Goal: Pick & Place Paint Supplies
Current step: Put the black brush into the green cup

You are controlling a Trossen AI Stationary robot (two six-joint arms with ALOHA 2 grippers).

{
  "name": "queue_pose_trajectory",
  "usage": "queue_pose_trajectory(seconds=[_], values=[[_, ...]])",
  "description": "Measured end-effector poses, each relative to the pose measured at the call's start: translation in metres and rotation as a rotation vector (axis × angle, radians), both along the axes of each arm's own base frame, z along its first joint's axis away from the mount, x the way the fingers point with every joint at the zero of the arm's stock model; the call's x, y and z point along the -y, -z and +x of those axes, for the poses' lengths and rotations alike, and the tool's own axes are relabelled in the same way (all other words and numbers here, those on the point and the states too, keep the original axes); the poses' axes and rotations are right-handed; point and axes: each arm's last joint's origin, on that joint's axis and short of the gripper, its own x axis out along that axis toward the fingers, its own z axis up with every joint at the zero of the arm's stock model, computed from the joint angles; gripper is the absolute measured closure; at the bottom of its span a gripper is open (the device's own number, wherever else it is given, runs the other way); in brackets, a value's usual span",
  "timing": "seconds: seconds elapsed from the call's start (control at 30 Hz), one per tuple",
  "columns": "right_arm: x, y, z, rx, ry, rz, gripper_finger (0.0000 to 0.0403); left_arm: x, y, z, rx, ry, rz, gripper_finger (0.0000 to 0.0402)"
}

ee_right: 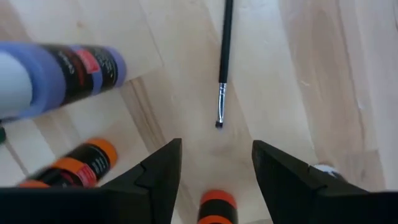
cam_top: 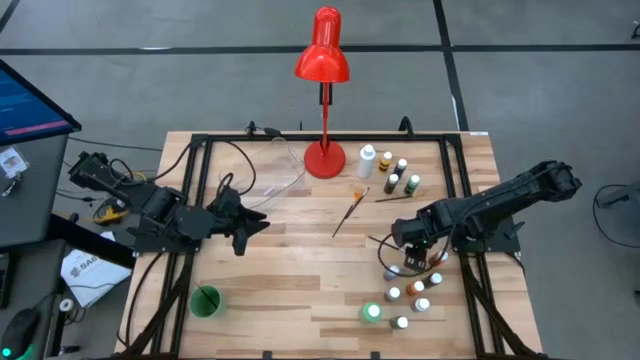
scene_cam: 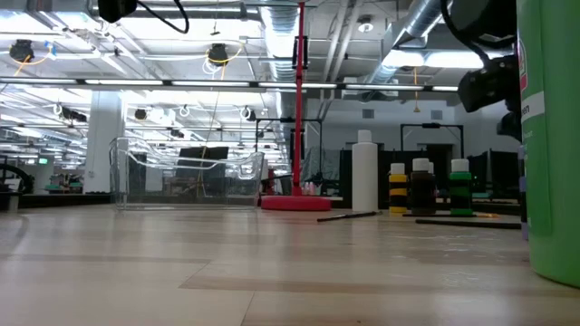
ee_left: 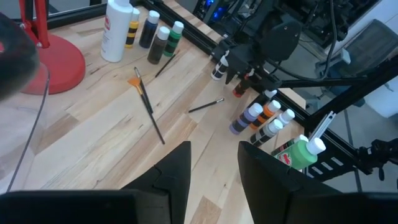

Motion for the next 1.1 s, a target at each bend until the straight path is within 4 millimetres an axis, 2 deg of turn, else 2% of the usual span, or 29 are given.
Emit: queue_pose_trajectory(seconds=[0.2, 0.33, 0.87, 0.97, 1.1], values=[[0.0, 0.008, 0.005, -0.033, -0.088, -0.019, 0.0186, 0.0, 0.0, 0.0, 0.001, 0.0, -0.001, 0.0275], [0.0, 0.019, 0.01, -0.084, -0.087, -0.033, 0.0164, 0.0, 0.0, 0.0, 0.001, 0.0, -0.001, 0.0275], [0.0, 0.049, 0.023, -0.184, -0.095, -0.051, 0.0165, 0.0, -0.001, 0.0, 0.007, 0.0, -0.004, 0.0275], [0.0, 0.054, 0.025, -0.202, -0.1, -0.056, 0.0175, 0.0, -0.001, 0.0, 0.007, 0.0, -0.004, 0.0275], [0.0, 0.057, 0.025, -0.226, -0.107, -0.06, 0.022, 0.0, -0.001, 0.0, 0.007, 0.001, -0.004, 0.0275]])
